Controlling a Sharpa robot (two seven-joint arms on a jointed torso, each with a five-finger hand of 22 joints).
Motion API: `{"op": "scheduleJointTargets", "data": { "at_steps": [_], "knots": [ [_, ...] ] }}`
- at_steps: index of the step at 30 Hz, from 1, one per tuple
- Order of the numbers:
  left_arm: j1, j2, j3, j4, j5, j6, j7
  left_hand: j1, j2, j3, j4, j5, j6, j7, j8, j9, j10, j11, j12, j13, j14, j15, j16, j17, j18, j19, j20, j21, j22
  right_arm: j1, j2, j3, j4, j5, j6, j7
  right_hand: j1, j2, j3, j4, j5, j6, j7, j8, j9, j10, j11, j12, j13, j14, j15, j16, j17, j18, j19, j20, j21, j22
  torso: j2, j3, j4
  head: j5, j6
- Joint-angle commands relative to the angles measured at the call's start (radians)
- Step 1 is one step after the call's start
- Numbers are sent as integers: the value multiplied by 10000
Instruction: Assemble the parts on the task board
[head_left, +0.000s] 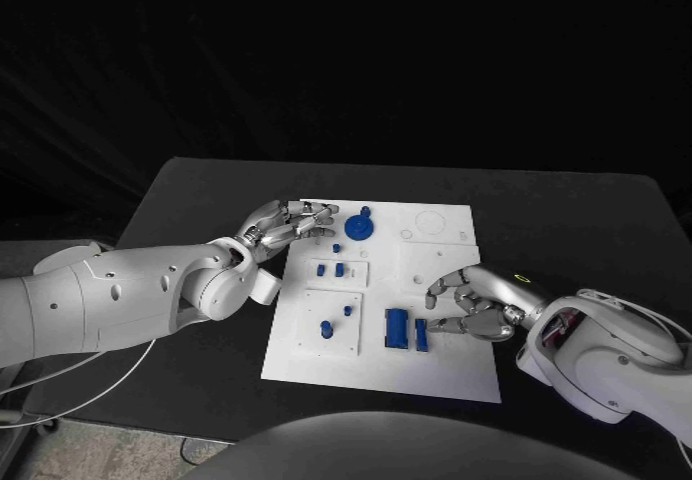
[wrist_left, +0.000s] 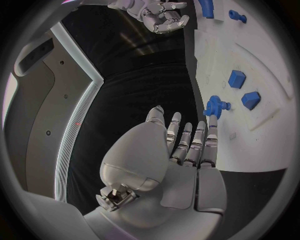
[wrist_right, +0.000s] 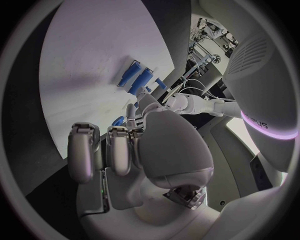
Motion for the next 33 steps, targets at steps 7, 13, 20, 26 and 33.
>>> {"op": "scheduleJointTargets", "data": {
  "at_steps": [7, 13, 20, 26, 33],
  "knots": [
    [-9, -29, 8, 65, 57, -18, 168, 99, 9, -11, -16, 54, 26, 32, 36, 4, 78, 33, 64, 15, 49, -8, 66, 16, -61, 36, -17, 60, -11, -207, 84, -40, -107, -1123, -46, 245, -243, -460, -223, 955, -248, 72, -24, 762, 490, 1031, -9, 38, 2631, 847, 49, -40, 1582, 27, 513, 31, -49, 2199, 8, 7, -1, 22, 1],
    [-9, -47, 8, 80, 58, -9, 157, 99, 9, -11, -16, 54, 26, 32, 36, 4, 78, 33, 64, 15, 49, -8, 66, 16, -61, 36, -17, 60, -11, -298, 211, -46, -167, -1102, 39, -60, -176, -714, -296, 1706, -248, -212, -84, 1933, 1678, 1031, -63, 38, 2631, 838, 2, -77, 1525, 40, 485, 18, -112, 2176, 9, 0, -15, 19, 1],
    [-9, -48, 9, 87, 59, 3, 157, 99, 9, -11, -16, 54, 26, 32, 36, 4, 78, 33, 64, 15, 49, -8, 66, 16, -61, 36, -17, 60, -11, -366, 362, -47, -258, -1133, 176, -295, -15, -884, -365, 2189, -248, -554, -136, 2815, 2665, 1031, -64, 38, 2631, 833, -4, -99, 1493, 53, 467, -16, -153, 2163, 13, -3, -23, -27, 1],
    [-9, -49, 10, 92, 59, 13, 151, 111, 7, -10, -15, 63, 27, 31, 38, 4, 89, 36, 71, 15, 57, -10, 78, 17, -58, 38, -18, 63, -12, -387, 439, -48, -331, -1226, 392, -468, 100, -924, -371, 2195, -249, -654, -147, 3001, 2890, 1031, -72, 38, 2631, 825, -12, -124, 1457, 60, 455, -20, -185, 2153, 1, -2, 4, -42, 1],
    [-9, -64, 11, 98, 59, 27, 141, 111, 7, -10, -15, 63, 27, 31, 38, 4, 89, 36, 71, 15, 57, -10, 78, 17, -58, 38, -18, 63, -12, -400, 531, -48, -434, -1275, 650, -660, 213, -970, -386, 2188, -250, -707, -153, 3104, 3015, 1031, -70, 38, 2631, 822, -11, -129, 1451, 70, 436, -21, -230, 2139, 5, 6, -2, -33, 1]
  ]
}}
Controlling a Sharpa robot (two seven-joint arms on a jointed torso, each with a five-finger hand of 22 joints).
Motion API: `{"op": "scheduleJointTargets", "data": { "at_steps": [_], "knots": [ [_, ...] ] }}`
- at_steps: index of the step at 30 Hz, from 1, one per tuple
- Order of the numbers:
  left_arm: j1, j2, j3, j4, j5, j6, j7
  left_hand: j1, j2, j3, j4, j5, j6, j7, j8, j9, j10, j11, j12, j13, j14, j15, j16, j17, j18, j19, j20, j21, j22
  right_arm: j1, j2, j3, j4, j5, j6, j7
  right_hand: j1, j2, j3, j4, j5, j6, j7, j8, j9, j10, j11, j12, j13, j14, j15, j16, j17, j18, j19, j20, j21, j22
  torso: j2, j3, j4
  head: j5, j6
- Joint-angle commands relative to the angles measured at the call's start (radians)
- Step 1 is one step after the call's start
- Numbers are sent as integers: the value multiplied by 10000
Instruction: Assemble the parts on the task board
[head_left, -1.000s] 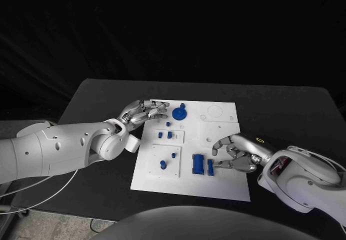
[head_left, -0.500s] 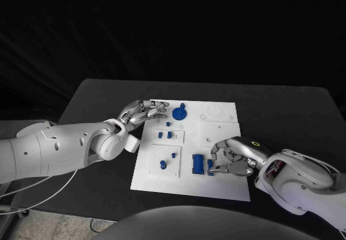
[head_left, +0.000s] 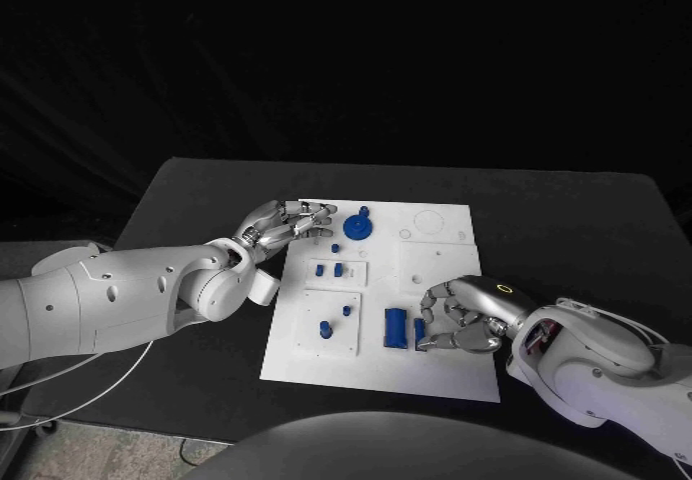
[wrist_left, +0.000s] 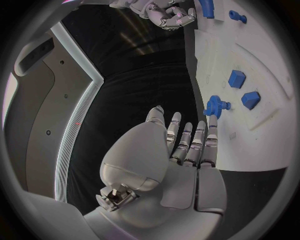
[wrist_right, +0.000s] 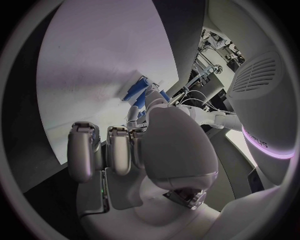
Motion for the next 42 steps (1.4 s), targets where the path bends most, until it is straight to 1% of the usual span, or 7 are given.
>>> {"op": "scheduleJointTargets", "data": {
  "at_steps": [1, 19, 26, 32, 35, 38, 42],
  "knots": [
    [-5, 6, 8, 31, 35, 52, 125, 112, 7, -10, -15, 46, 27, 31, 38, 3, 64, 11, 30, 13, 46, 1, 33, 10, -58, 39, -18, 63, -14, -17, 43, -2, -38, -203, 418, -284, 99, -3, -15, 50, -29, -92, -20, 68, 42, 1030, -68, 38, 2634, 823, -10, -39, 1458, 72, 434, -19, -43, 2137, -4, 7, 3, 0, 1],
    [-5, -3, 10, 48, 35, 29, 180, 126, 8, -9, -10, 56, 30, 36, 42, 3, 79, 18, 39, 13, 55, -2, 48, 11, -54, 43, -18, 68, -16, -35, 69, -2, -142, -23, -141, -345, -333, 347, -490, 133, -31, -154, -28, 256, 260, 1030, -23, 38, 2634, 816, 24, -68, 1415, 90, 403, 1, -129, 2111, -11, 9, 12, 9, 1],
    [-4, -36, 10, 60, 38, -84, 302, 132, 5, -11, -7, 61, 30, 32, 44, 2, 89, 21, 45, 14, 43, -11, 40, 9, -52, 44, -18, 70, -18, -33, -248, -1, -173, 1480, -2927, 1411, -2547, 1506, -634, 92, 265, 51, -44, -90, -192, 980, 42, -24, 2601, 453, 71, -1052, 85, 425, -228, 68, -1676, 1621, -24, -2, 4, 64, 1],
    [-4, -35, 9, 76, -43, -277, 512, 79, -9, -74, 31, 58, 76, 35, 81, 5, 217, 67, 111, 18, -18, -102, 33, -2, -50, -69, -27, 17, -64, -32, -362, -1, -464, 4420, -4815, 3838, -2607, 2080, -712, 139, 1488, 115, 587, -1717, -2382, -4880, 710, -6978, -1122, -1979, 775, -5283, -4217, 1354, -3445, 658, -8280, -792, -13, 2, -13, 11, 1],
    [-4, -18, 9, 102, -260, -502, 742, -22, -5, -156, 42, 48, 108, 18, 110, 4, 305, 75, 146, 8, -136, -229, -11, -15, 31, -269, -110, -81, -128, -31, -379, -1, -728, 6327, -4859, 5291, -2295, 2120, -771, 125, 2001, -555, 1162, -2560, -3451, -6972, 1428, -8874, -2349, -4560, 1485, -7234, -5693, 1137, -4949, 1169, -9808, -1404, -31, -8, 7, 8, 1],
    [-4, 1, 9, 149, -450, -801, 1029, -212, -18, -306, 46, -15, 142, -80, 143, -4, 428, -31, 182, 2, -479, -545, -204, -48, 176, -640, -345, -256, -234, -31, -378, -2, -988, 7948, -4252, 6427, -2046, 2186, -1066, 97, 2556, -2132, 1214, -3963, -4845, -9830, 2934, -11713, -4499, -8412, 3155, -10320, -7402, 439, -7894, 1984, -12407, -2983, -28, -11, 20, 11, 1],
    [-4, 6, 10, 210, -711, -1132, 1340, -692, -66, -608, 48, -468, 28, -389, 73, -69, 457, -366, 46, -18, -1393, -963, -972, -147, 187, -1450, -774, -368, -557, -31, -376, -2, -1264, 9171, -3301, 7354, -2059, 2314, -1528, 102, 2214, -4566, 772, -4952, -7483, -12265, 1901, -13542, -6767, -11646, 2544, -13040, -9843, 401, -12142, 2282, -13885, -7560, -20, -3, 2, 48, 1]
  ]
}}
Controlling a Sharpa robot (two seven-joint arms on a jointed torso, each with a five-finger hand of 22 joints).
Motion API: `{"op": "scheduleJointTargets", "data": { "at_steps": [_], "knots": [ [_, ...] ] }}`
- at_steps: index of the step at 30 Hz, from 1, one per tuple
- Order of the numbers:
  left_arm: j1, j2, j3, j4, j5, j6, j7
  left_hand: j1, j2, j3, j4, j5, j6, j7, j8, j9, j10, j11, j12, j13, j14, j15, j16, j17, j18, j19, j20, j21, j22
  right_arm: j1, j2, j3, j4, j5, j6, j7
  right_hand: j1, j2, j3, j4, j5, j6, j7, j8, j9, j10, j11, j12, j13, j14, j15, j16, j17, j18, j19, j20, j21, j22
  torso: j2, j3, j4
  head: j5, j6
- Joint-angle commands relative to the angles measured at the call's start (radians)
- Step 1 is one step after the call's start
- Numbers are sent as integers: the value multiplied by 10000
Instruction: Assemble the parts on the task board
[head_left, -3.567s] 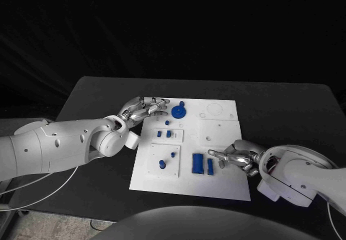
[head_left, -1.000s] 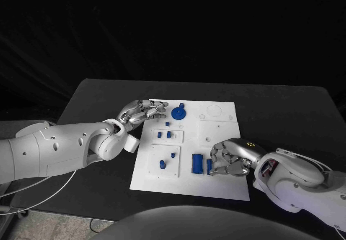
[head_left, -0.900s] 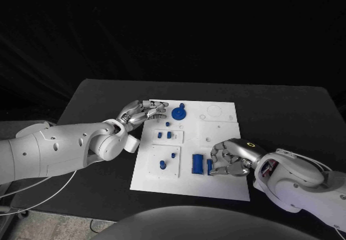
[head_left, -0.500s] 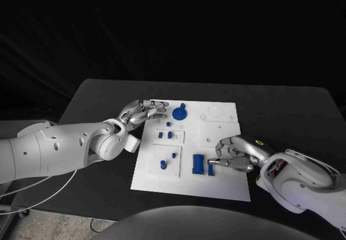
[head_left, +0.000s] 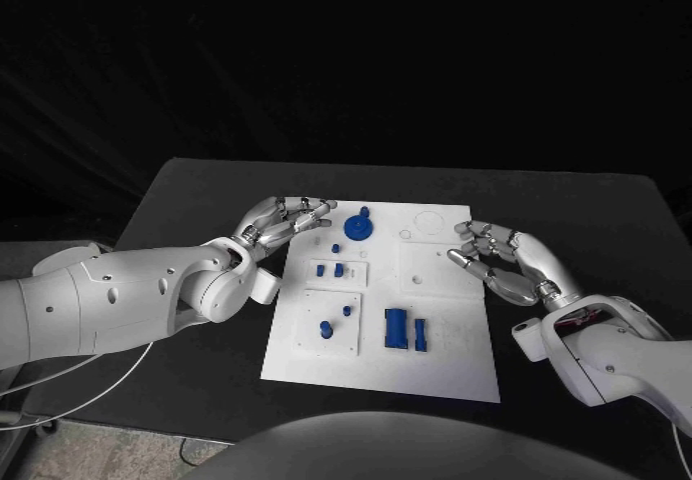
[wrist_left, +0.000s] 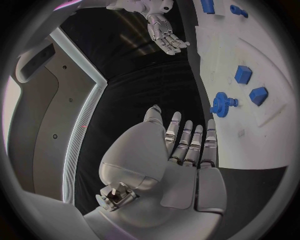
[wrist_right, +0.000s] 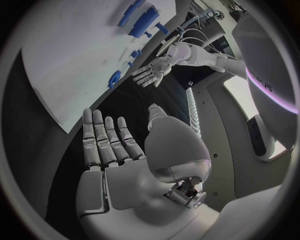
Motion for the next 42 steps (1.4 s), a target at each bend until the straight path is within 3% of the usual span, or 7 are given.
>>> {"op": "scheduleJointTargets", "data": {
  "at_steps": [1, 6, 13, 14, 17, 33, 42],
  "knots": [
    [-3, 22, 10, 72, -565, -658, 798, -487, -34, -251, -2, -443, -167, -313, -95, -84, -187, -291, -405, -34, -768, -267, -756, -93, 155, -896, -304, -100, -568, -8, 5, -3, -209, 2814, 1071, 2322, -165, 198, -472, -53, -433, -1917, -750, -404, -2198, -1631, -888, -1088, -2382, -2755, -869, -1979, -2410, -103, -3503, 159, -317, -4613, 11, 5, -5, 28, 1],
    [-3, 34, 11, 80, -719, -764, 853, -1616, -52, -688, -40, -1867, -2809, -1254, -836, -550, -670, -439, -1972, -116, -2273, -496, -2737, -389, 237, -3098, -231, -344, -2915, -8, 14, -3, -423, 3184, 2158, 2632, -274, 299, -1035, 78, -1148, -3480, -2541, -629, -4092, -2943, -2045, -2167, -5537, -4297, -1192, -2865, -4143, -59, -4149, -21, -608, -7525, 10, 6, -10, 35, 1],
    [-4, 71, 9, 39, -932, -624, 773, -2065, -244, -723, -23, -2518, -3549, -1699, -888, -603, -1028, -564, -2881, -177, -2385, -280, -2955, -433, 268, -3390, 445, -417, -3519, -8, 55, -4, -619, 3308, 2749, 2672, -89, 205, -1162, 29, -1289, -3667, -3249, -660, -4612, -3113, -2434, -2393, -6540, -4297, -1298, -2865, -4143, 239, -4149, -184, -608, -7525, 15, 6, -6, 20, 1],
    [-1, 42, 4, 39, -555, -573, 450, -5627, -765, 321, -888, -2947, -4681, -1487, -1271, -999, -1524, -1466, -3825, -627, -2556, -648, -3043, -483, -308, -3836, -411, -657, -3952, -2, 33, -3, -572, 2852, 1825, 2153, -3610, -552, -532, -845, -1741, -4544, -2612, -820, -5231, -3166, -1839, -2648, -7070, -4297, -1822, -2865, -4143, -839, -4149, -764, -608, -7525, 14, 8, -6, 25, 1],
    [-19, 79, 74, 66, -482, -727, 402, -6503, -888, 534, -1100, -3065, -4987, -1487, -1271, -999, -1700, -1466, -4076, -627, -2556, -1376, -3043, -483, -308, -3836, -534, -657, -4074, 6, 98, 36, -610, 3006, 1767, 2154, -4298, -552, -403, -1036, -1868, -4544, -2506, -820, -5231, -3166, -1839, -2648, -7070, -4297, -1822, -2865, -4143, -839, -4149, -951, -608, -7525, -23, -2, -4, -9, 78],
    [-444, 937, 1663, 696, 1194, -4241, -691, -10081, -1995, 1518, -2003, -4019, -6158, -1487, -1271, -999, -2870, -1466, -5055, -627, -2556, -1376, -3043, -483, -697, -3836, -1333, -657, -5044, 208, 1688, 990, -1519, 6745, 349, 2187, -7691, -552, 885, -1903, -2878, -4544, -1312, -820, -5231, -3166, -1839, -2648, -7070, -4297, -1822, -2865, -4143, -839, -4149, -1550, -608, -7525, -889, -231, 30, -832, 1917],
    [-582, 1216, 2180, 901, 1739, -5383, -1047, -11399, -1995, 1921, -2939, -4019, -6575, -1487, -1271, -999, -2870, -1466, -5410, -627, -2556, -1376, -3043, -483, -1400, -3836, -2253, -657, -5044, 305, 2449, 1447, -1954, 8536, -330, 2203, -8930, -552, 885, -2895, -2878, -4544, -1312, -820, -5231, -3166, -1839, -2648, -7070, -4297, -1822, -2865, -4143, -839, -4149, -2286, -608, -7525, -1252, -327, 44, -1177, 2687]
  ]
}}
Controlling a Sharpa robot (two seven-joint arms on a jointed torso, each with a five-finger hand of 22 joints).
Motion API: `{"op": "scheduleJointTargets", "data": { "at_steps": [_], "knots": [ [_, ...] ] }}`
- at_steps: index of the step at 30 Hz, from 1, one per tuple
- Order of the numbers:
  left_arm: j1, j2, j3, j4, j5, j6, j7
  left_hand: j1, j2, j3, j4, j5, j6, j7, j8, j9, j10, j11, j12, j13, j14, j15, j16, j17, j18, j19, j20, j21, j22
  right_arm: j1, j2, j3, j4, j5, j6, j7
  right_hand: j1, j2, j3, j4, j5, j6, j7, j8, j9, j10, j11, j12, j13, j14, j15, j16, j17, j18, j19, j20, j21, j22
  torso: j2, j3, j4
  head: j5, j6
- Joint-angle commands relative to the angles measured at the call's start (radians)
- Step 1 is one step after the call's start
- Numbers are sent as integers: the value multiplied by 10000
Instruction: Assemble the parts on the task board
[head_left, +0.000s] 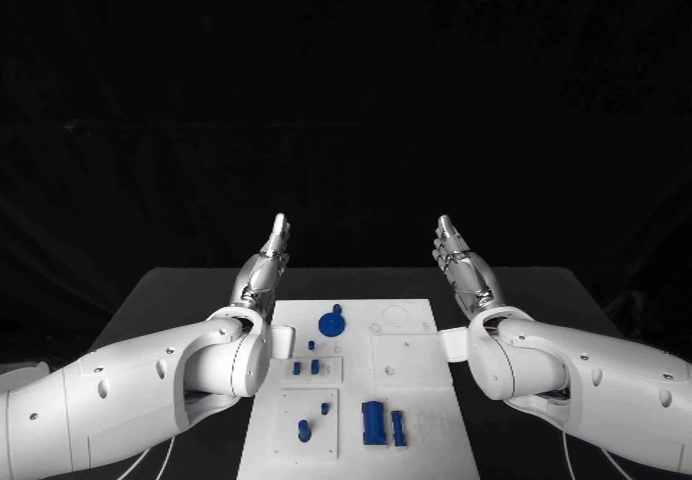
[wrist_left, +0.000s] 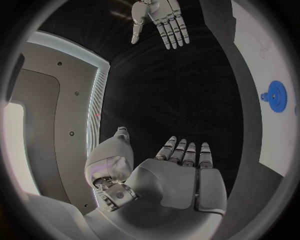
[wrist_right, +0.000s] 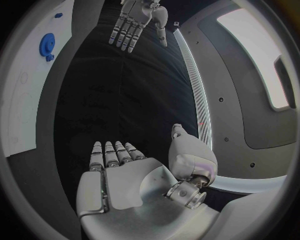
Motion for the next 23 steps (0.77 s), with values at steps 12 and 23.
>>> {"op": "scheduleJointTargets", "data": {
  "at_steps": [12, 23],
  "knots": [
    [-20, 41, 38, 45, 527, -960, -328, -2194, -131, 1117, -810, -95, -1293, -3, -71, -13, -192, -5, -1065, -17, 26, -87, -37, -10, -530, -7, -778, -62, -71, 19, 168, 86, -116, 1458, -633, 80, -2065, -10, 190, -905, -135, -30, 260, -61, -18, 25, 78, -62, -14, 2, -49, -29, -14, -135, -1, -329, -38, -14, -213, -54, 6, -131, 286],
    [-20, 41, 38, 45, 527, -960, -328, -2860, -131, 1117, -810, -95, -1293, -3, -71, -13, -192, -5, -1065, -17, 26, -87, -37, -10, -530, -7, -778, -62, -71, 19, 168, 86, -116, 1458, -633, 80, -3644, -10, 190, -905, -135, -30, 260, -61, -18, 25, 78, -62, -14, 2, -49, -29, -14, -135, -1, -329, -38, -14, -213, -54, 6, -131, 286]
  ]
}}
